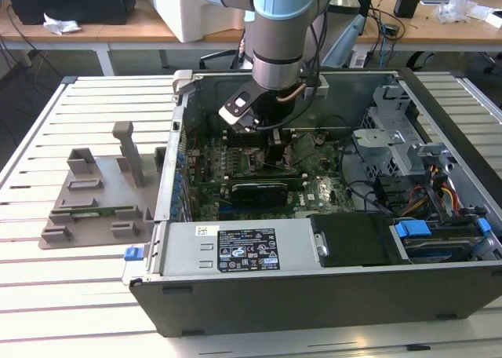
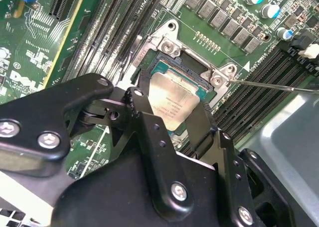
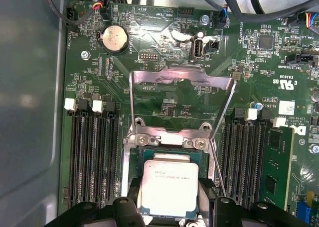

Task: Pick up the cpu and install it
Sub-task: 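Place the cpu into insertion slot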

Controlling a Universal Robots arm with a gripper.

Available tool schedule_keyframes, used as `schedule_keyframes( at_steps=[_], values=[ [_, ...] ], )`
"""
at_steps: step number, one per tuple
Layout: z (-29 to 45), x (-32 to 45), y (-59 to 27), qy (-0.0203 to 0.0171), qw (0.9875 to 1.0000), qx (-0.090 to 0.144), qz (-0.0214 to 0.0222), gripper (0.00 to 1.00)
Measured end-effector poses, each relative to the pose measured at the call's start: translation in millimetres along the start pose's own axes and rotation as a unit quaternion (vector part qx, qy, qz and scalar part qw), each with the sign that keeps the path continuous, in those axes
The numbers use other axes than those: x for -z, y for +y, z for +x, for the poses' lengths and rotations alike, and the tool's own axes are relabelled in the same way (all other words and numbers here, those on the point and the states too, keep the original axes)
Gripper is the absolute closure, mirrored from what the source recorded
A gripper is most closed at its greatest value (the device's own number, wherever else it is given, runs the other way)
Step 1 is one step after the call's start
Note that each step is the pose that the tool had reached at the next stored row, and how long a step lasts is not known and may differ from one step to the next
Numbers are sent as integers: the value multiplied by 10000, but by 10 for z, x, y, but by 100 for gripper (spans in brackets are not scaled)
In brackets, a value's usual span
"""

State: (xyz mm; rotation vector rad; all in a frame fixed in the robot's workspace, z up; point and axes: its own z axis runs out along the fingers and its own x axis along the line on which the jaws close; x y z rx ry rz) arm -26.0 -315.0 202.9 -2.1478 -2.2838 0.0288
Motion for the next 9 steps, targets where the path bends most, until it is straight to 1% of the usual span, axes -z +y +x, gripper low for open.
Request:
schedule_keyframes(
  at_steps=[9],
  values=[
    [6, -30, -6, -1, 10000, 1, 1, 46]
  ],
)
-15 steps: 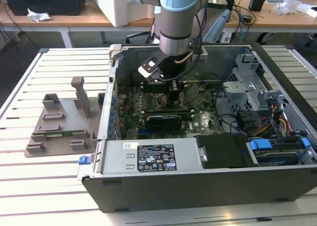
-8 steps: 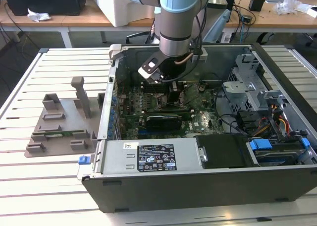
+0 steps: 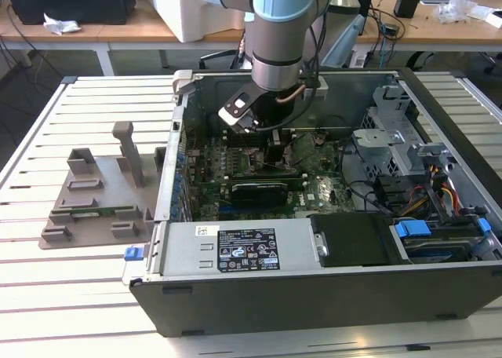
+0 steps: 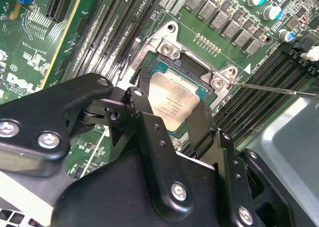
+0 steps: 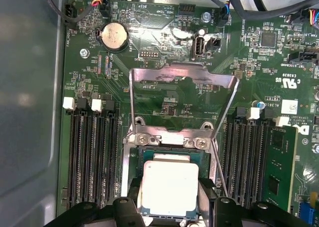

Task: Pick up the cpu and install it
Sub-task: 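Place the cpu into insertion slot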

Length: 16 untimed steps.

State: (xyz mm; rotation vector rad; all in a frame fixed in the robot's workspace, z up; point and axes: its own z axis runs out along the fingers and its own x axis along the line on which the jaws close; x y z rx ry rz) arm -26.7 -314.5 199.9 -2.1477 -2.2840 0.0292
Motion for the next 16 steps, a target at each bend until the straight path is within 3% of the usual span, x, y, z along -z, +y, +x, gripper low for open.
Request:
schedule_keyframes(
  at_steps=[5, 6, 9, 12, 14, 16],
  values=[
    [1, -4, 1, 2, 10000, 0, -1, 45],
    [1, -3, 1, 1, 10000, 0, -1, 38],
    [0, 3, 0, 0, 10000, 0, 0, 38],
    [11, 132, -1, 1, 10000, 0, -1, 38],
    [12, 136, -1, 2, 10000, 1, -1, 40],
    [11, 137, -1, 1, 10000, 1, -1, 53]
  ],
)
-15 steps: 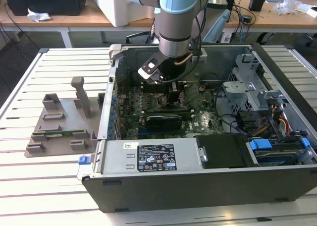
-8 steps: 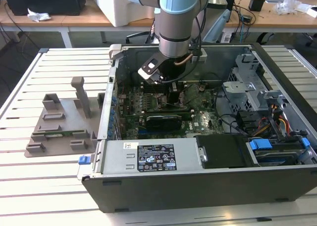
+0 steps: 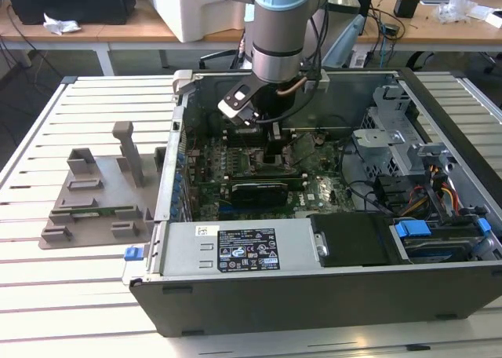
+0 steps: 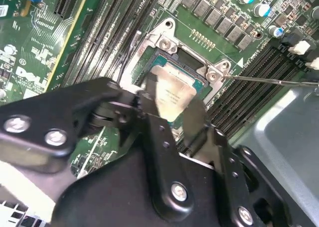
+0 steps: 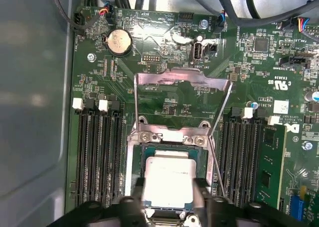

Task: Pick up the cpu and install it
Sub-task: 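Place the cpu into insertion slot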

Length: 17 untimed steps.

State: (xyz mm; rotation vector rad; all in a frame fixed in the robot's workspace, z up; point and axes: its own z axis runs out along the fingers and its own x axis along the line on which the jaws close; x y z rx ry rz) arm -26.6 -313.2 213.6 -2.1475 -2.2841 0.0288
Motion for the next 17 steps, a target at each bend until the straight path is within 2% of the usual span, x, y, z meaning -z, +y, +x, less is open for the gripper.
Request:
schedule_keyframes(
  at_steps=[2, 3, 7, 17],
  values=[
    [-8, 0, -1, -1, 10000, 4, 1, 65],
    [-13, 0, -1, 0, 10000, 5, 0, 65],
    [-31, -3, -2, 1, 10000, 7, 0, 89],
    [-34, -70, -1, 1, 10000, 8, 8, 89]
  ],
)
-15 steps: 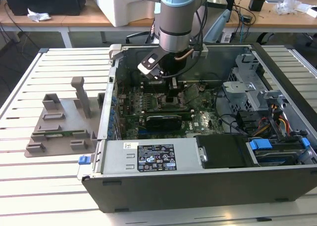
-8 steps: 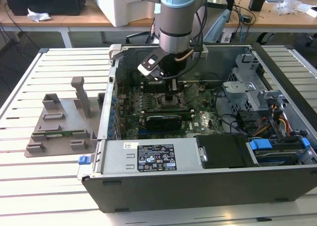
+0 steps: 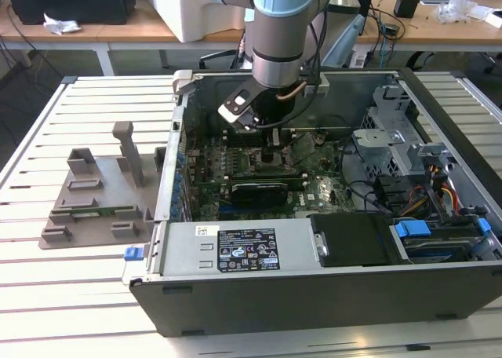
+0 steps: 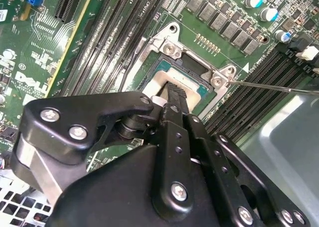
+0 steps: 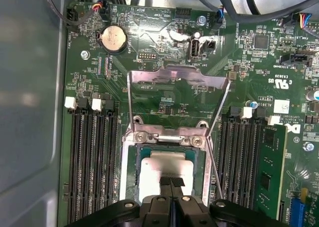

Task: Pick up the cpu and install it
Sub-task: 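Place the cpu into insertion slot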

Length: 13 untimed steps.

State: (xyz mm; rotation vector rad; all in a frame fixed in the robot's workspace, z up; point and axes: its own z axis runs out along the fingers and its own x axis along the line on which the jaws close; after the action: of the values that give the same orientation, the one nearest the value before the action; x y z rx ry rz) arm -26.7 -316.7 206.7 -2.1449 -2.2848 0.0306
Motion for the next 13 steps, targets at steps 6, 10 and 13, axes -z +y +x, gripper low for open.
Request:
schedule_keyframes(
  at_steps=[6, 10, 13],
  values=[
    [-2, -29, 36, 0, 10000, 0, 6, 89],
    [-8, -26, 133, 1, 10000, 0, 13, 89],
    [-9, 108, 142, -5, 10000, 0, 14, 89]
  ],
)
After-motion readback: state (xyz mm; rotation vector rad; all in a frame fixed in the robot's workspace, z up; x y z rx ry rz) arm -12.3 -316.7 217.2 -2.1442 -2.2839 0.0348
